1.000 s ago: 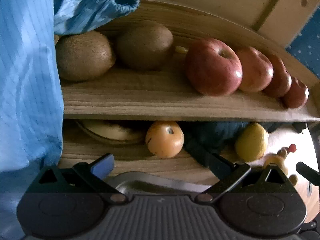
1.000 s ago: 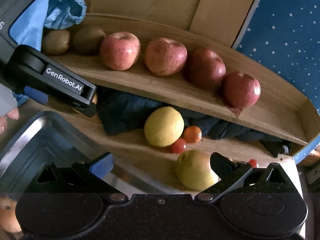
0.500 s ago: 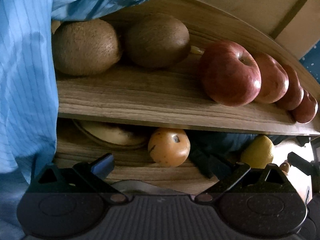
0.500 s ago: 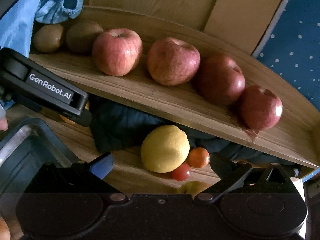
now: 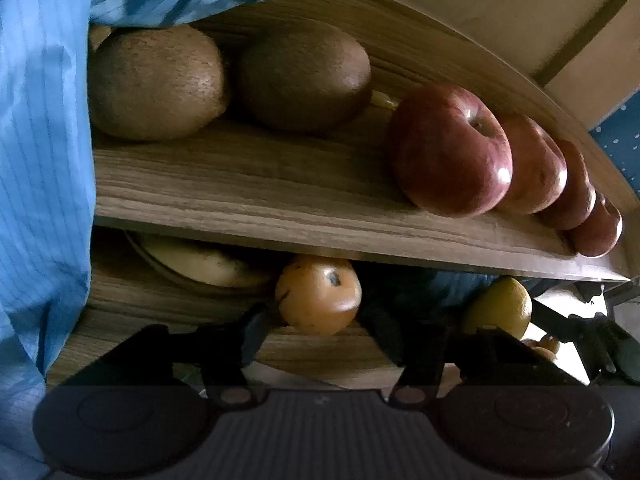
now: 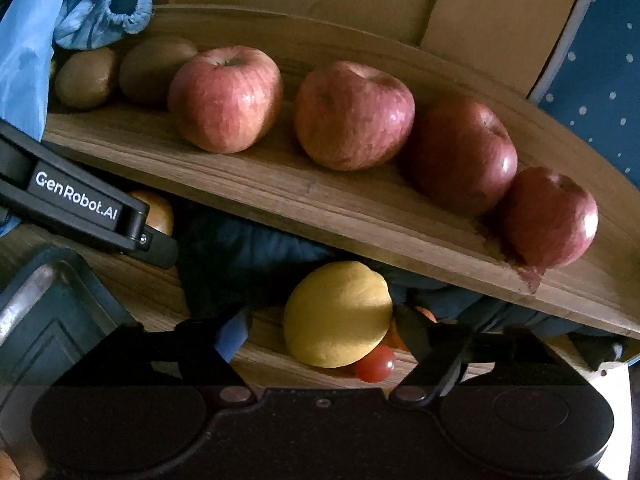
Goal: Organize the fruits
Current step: 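Grasp the orange-brown fruit with left gripper while right grasps the lemon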
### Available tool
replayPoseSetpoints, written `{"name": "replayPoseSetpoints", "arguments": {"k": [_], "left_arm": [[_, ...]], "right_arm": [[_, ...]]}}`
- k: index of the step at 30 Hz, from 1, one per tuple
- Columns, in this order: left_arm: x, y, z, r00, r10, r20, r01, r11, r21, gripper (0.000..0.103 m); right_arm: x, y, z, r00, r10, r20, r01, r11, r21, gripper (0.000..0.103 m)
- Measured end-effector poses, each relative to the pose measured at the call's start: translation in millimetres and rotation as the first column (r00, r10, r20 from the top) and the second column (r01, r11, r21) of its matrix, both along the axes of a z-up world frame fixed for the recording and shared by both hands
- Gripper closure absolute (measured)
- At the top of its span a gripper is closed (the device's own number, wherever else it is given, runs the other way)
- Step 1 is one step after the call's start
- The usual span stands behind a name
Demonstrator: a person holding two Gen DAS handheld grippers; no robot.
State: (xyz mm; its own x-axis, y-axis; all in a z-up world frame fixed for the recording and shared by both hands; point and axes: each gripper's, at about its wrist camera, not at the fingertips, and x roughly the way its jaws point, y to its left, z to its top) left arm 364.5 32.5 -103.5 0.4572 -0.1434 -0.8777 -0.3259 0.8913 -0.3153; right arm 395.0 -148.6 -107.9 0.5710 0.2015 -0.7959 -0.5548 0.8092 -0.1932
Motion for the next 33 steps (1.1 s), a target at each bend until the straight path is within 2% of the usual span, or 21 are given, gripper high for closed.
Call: {"name": "replayPoseSetpoints", "arguments": {"k": [3,9,15,23,33], "left_arm": [[0,2,0,1.0,0.014,0.002,-0.014,1.0,0.002,0.051],[2,11,1,1.0,0.008,0.007,-0.008,1.0,0.003,0.054],[5,10,1,1.0,-0.005,0.009,0.005,1.0,0.019,0.055],[4,10,0,1.0,-0.011,0.006,0.011,1.0,0.005,0.057],[-2,2,7,0.999,-0.046,0.013,0.046,0.999,0.002,0.057]], "right_arm": [[5,-4,0,1.0,-0.015,-0.012,0.015,1.0,0.015,0.029],[17,-10,1,0.998,-0.052,-0.038,0.053,0.998,0.039,0.041],[15,-8,7,0.997,-0.065,-0.042,0.067,0.997,0.048,0.042],[10,-12,5,0.996,-0.08,-0.042,0.083,0.994,0.077,0.043],[-14,-19,18,0.996,-0.078,-0.039,0.082,0.989,0.12,0.043]]}}
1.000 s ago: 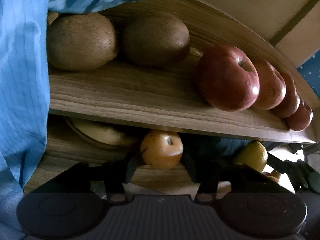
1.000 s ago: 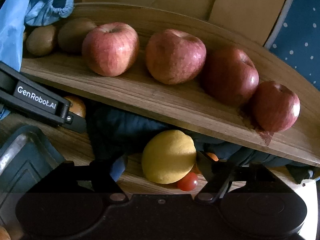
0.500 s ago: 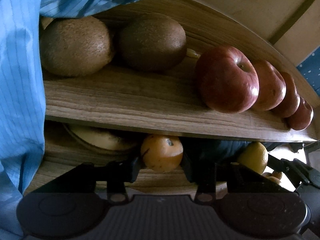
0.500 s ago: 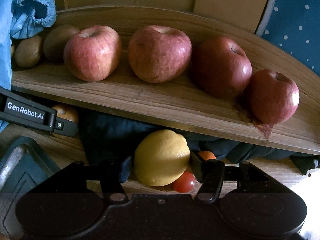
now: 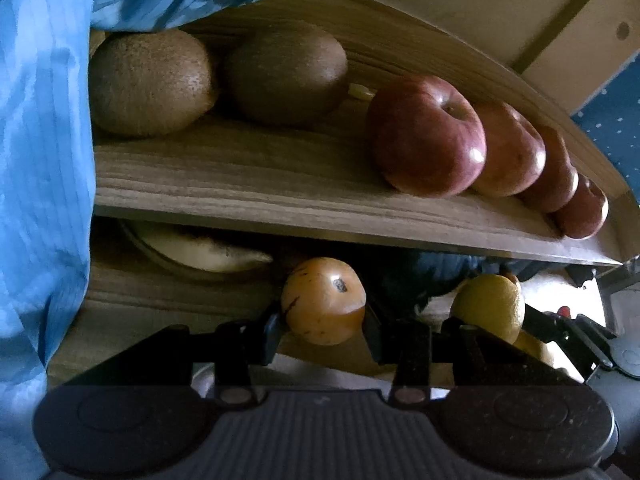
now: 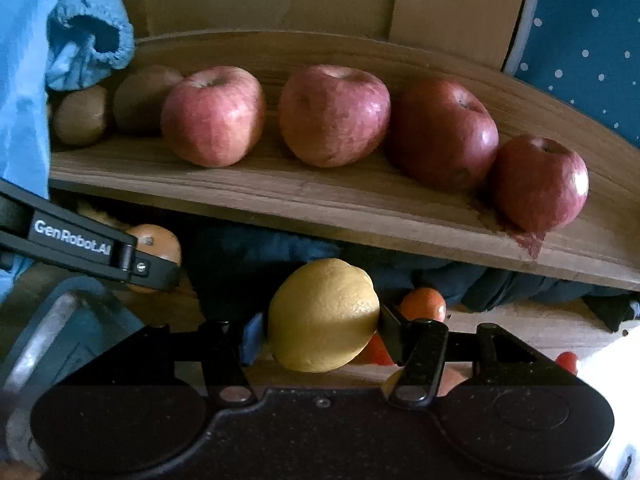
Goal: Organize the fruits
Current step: 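Grasp the orange-brown fruit with left gripper while right grasps the lemon, then lower both held fruits onto the tray and open the left gripper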
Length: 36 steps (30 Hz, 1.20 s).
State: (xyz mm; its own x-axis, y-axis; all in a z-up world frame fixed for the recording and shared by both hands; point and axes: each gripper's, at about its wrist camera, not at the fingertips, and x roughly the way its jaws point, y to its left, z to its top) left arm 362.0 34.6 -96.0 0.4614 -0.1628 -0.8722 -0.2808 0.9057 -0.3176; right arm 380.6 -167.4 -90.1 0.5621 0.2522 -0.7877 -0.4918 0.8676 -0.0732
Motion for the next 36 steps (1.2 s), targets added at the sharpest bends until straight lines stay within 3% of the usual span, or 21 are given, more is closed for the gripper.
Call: {"name": "replayPoseSetpoints", "arguments": {"k": [15,36], "left_arm": [[-26,-22,14,0.994,-0.104,0.018,0.104,0.995,0.012,0.057],[-86,-63,11,0.962,-0.271,-0.029,0.272,0.962,0.019,0.057]], "right_arm": [[-58,-6,30,1.0,-0.011,0.022,0.01,0.999,0.049,0.043],[-154,-28,33,0.998,-0.054,-0.013,0.054,0.998,0.028,0.043]]}}
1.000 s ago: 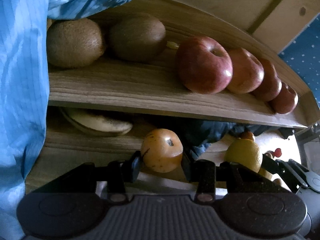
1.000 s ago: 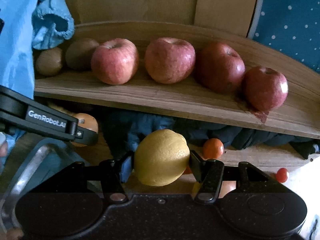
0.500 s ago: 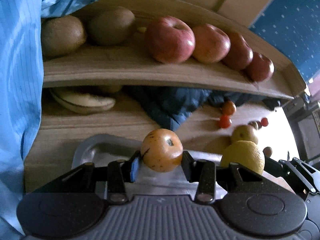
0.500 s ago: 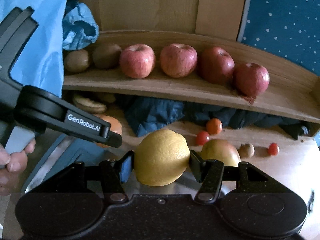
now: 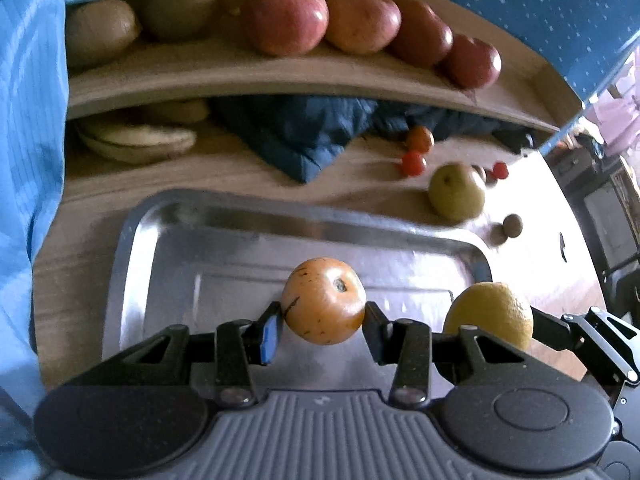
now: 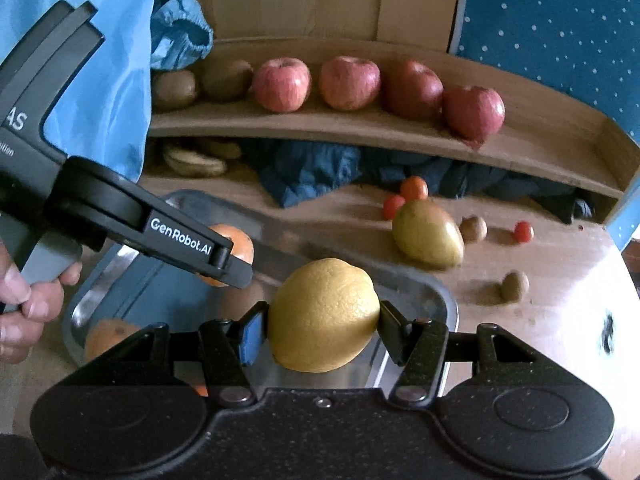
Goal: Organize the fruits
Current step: 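Lower both held fruits onto the tray and open the left gripper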
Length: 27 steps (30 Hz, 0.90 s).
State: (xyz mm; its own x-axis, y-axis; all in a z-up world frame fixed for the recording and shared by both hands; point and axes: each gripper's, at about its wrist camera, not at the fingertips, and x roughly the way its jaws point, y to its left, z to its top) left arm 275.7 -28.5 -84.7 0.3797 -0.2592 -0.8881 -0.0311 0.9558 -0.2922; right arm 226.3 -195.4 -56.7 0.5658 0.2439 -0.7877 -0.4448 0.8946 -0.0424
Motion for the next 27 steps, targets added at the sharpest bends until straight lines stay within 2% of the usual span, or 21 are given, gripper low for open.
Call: {"name": "replayPoseSetpoints", "arguments": {"k": [10,27], "left_arm": [[-20,-10,-6,0.999,-0.029,-0.032,0.03,0.999,0.012,0.056],[-37,-17,-7,0.997,-0.065,-0.032,0.067,0.997,0.05,0.056]], "right_arm": [[-29,-6,-10,0.998,0.003,-0.061,-0.003,1.0,-0.005,0.043],[-38,-5,-21,0.994,0.006,-0.113,-0.009,1.0,-0.023,0.043]]}}
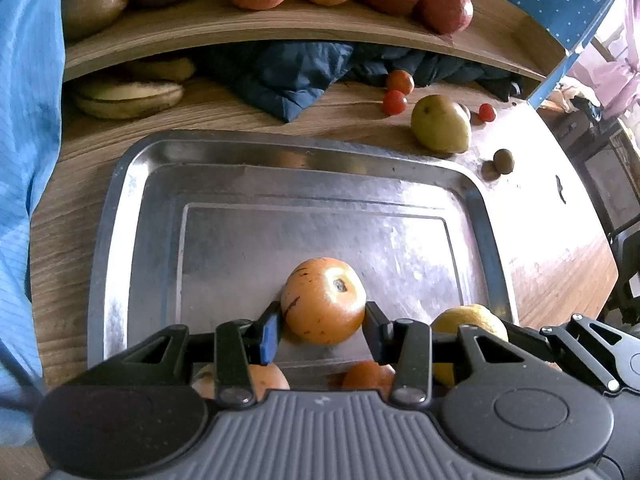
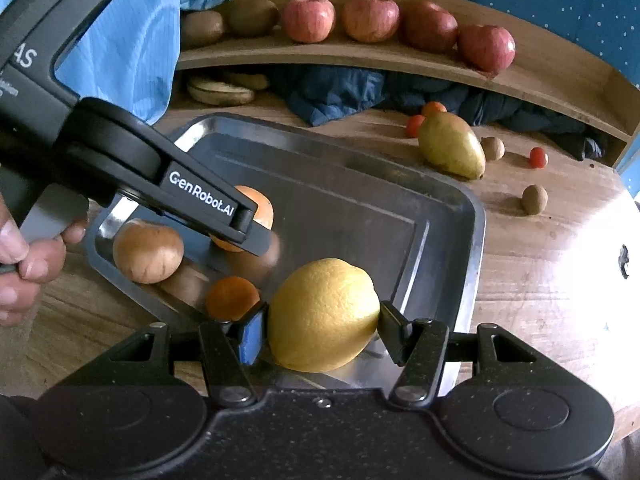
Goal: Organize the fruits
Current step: 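Lower both held fruits onto the tray and open the left gripper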
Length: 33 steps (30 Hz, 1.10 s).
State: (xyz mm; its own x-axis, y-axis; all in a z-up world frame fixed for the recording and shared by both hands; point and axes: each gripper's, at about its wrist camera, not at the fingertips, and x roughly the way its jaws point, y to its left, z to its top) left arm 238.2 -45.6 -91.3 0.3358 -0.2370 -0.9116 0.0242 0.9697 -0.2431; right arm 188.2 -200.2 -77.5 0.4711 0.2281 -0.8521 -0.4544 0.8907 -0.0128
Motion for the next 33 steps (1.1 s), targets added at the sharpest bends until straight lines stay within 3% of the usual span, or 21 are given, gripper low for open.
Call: {"name": "replayPoseSetpoints", "arguments": {"k": [14,20,25,33], "left_arm": [[-2,-4,1,1.0,-0.009,-0.005,0.009,1.0,0.023,0.055],[-5,-5,5,1.0,0.012,0.006,-0.012,0.999,0.03,0.04],[-11,-10,16,0.998,0.031,0.048,-0.034,0.998,0.06,0.013],[-33,-13,37,0.992,0.061,0.114,-0.07,0.995,0.072,0.001]], "right_arm": [[-1,-1,-2,1.0,-0.002,-0.002,0.002,1.0,-0.004,0.042],[-5,-7,3,1.0,-0.002,0.011,0.002,1.0,0.024,0.04],[-10,-15,9,1.0,0.002,0.011,-0.002,0.999,0.05,0.027],[-26,-25,24,0.998,0.05,0.031,-0.052,0.996,0.068,0.007]]}}
